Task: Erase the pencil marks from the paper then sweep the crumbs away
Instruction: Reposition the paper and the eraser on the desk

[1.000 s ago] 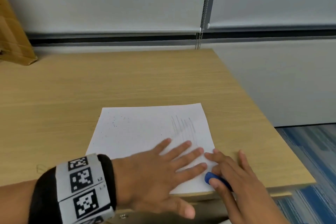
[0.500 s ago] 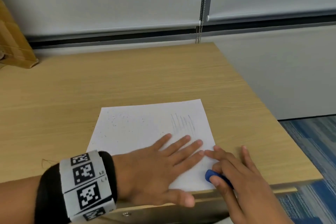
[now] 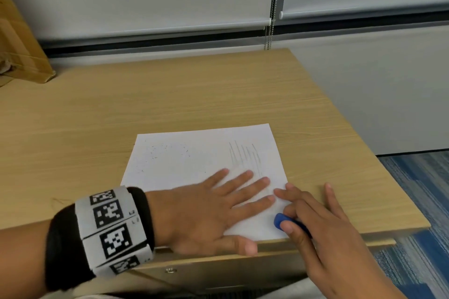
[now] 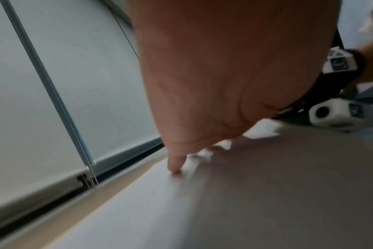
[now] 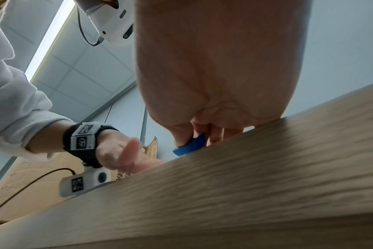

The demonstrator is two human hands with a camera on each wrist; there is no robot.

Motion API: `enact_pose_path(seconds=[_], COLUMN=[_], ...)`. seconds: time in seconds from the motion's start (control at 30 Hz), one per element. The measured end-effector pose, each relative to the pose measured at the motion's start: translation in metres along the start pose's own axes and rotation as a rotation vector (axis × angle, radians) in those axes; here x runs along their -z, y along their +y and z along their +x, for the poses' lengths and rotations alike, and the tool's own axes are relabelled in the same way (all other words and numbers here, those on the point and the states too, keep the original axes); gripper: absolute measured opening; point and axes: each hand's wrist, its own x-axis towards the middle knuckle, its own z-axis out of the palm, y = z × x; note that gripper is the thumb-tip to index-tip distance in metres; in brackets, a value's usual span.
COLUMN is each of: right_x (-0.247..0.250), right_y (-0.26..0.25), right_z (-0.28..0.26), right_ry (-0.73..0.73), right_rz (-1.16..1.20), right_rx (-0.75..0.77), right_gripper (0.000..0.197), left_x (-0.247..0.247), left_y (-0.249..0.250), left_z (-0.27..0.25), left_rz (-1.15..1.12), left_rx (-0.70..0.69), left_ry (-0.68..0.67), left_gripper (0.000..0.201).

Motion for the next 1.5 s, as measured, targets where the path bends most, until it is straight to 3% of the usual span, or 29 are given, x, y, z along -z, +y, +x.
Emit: enact_pose_path(seconds=[0.07,0.2,0.27,0.33,0.43,0.5,0.63,0.7,0.87,1.0,1.1,1.23,1.4,1.5], right_x=[0.001,0.002,0.002,0.002,0.003,0.005,0.007,0.009,0.031,0.066,0.079,0.056,0.017,0.007], right_y=[0.001,0.000,0.000,0.000,-0.002,-0.003,-0.006,-0.007,-0.012,-0.018,-0.022,-0.012,-0.006,-0.007], right_z=[0.000,0.001,0.001,0.002,0.001,0.001,0.001,0.001,0.022,0.061,0.104,0.158,0.195,0.210], right_ry=[-0.009,-0.015,-0.022,-0.029,-0.042,-0.053,-0.091,-0.111,-0.213,-0.174,-0.351,-0.513,-0.648,-0.659], right_rz=[-0.008,-0.008,-0.016,-0.018,0.000,0.025,0.026,0.000,-0.102,-0.164,-0.101,-0.127,-0.226,-0.428], right_rx=[-0.003,-0.008,-0.011,-0.019,-0.032,-0.045,-0.070,-0.084,-0.038,0.082,0.075,0.130,0.155,0.219], right_gripper=[0.021,0.023,0.023,0.022,0.021,0.019,0.018,0.017,0.022,0.023,0.018,0.001,0.013,0.021], left_x=[-0.004,-0.006,-0.006,-0.005,-0.002,-0.002,0.006,0.010,0.010,0.017,0.022,0.026,0.029,0.029], left_y=[-0.007,-0.045,-0.056,-0.051,-0.026,-0.020,-0.046,-0.057,-0.057,-0.059,-0.056,-0.055,-0.060,-0.061], left_z=[-0.003,-0.023,-0.028,-0.027,-0.015,-0.007,-0.010,-0.016,-0.016,-0.011,-0.002,0.007,0.011,0.012], left_rz=[-0.058,-0.213,-0.286,-0.288,-0.184,-0.148,-0.214,-0.251,-0.304,-0.273,-0.250,-0.238,-0.249,-0.233], left_rx=[0.089,0.513,0.639,0.598,0.304,0.223,0.500,0.570,0.563,0.593,0.626,0.626,0.607,0.588], left_ry=[-0.029,-0.061,-0.049,-0.010,0.045,0.026,-0.029,-0.042,-0.038,-0.035,-0.005,0.037,-0.031,-0.021], left_gripper=[0.077,0.096,0.103,0.099,0.085,0.083,0.092,0.102,0.117,0.125,0.124,0.125,0.132,0.133])
